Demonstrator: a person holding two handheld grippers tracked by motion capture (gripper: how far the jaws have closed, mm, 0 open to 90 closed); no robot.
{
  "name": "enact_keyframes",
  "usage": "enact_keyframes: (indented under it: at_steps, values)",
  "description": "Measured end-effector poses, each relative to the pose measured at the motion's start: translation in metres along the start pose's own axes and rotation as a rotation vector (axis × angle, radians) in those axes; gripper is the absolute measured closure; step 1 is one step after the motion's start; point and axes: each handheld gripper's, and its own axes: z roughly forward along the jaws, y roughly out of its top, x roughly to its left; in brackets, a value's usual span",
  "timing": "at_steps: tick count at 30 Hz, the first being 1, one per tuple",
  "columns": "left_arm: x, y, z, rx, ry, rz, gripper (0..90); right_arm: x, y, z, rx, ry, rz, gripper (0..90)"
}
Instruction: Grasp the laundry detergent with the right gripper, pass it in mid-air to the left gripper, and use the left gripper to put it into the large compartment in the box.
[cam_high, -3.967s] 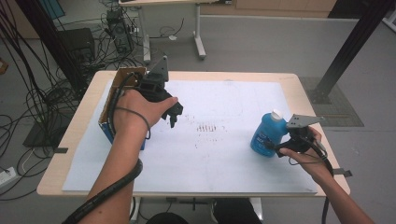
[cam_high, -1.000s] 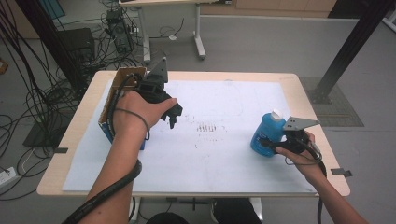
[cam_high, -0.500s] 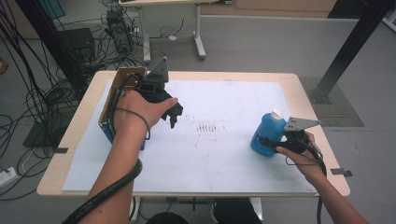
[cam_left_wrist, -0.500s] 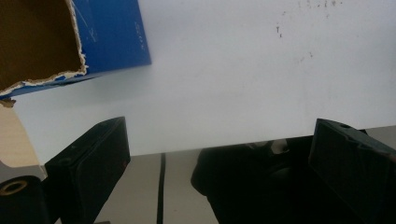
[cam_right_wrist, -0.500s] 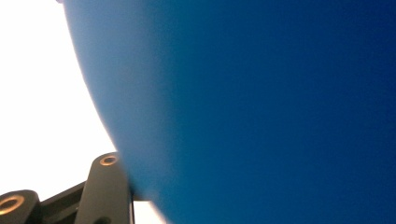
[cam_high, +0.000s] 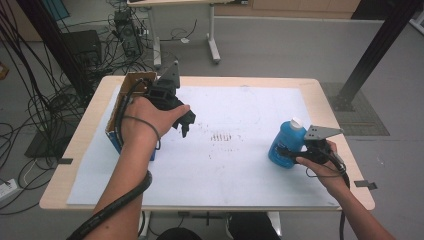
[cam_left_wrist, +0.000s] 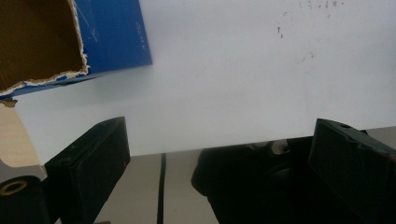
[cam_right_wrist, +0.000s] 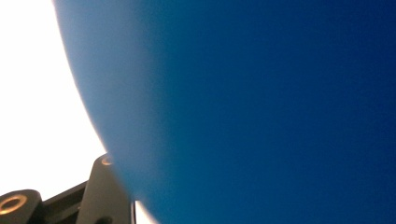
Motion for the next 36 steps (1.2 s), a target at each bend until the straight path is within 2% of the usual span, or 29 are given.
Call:
enact_keyframes:
  at_steps: [36]
  values:
    - [-0.0035,0.0008,-0.0052,-0.011,0.003,0.006,5.5,-0.0002,-0.0012,0.0,-0.01,0.002,-0.01,42.4]
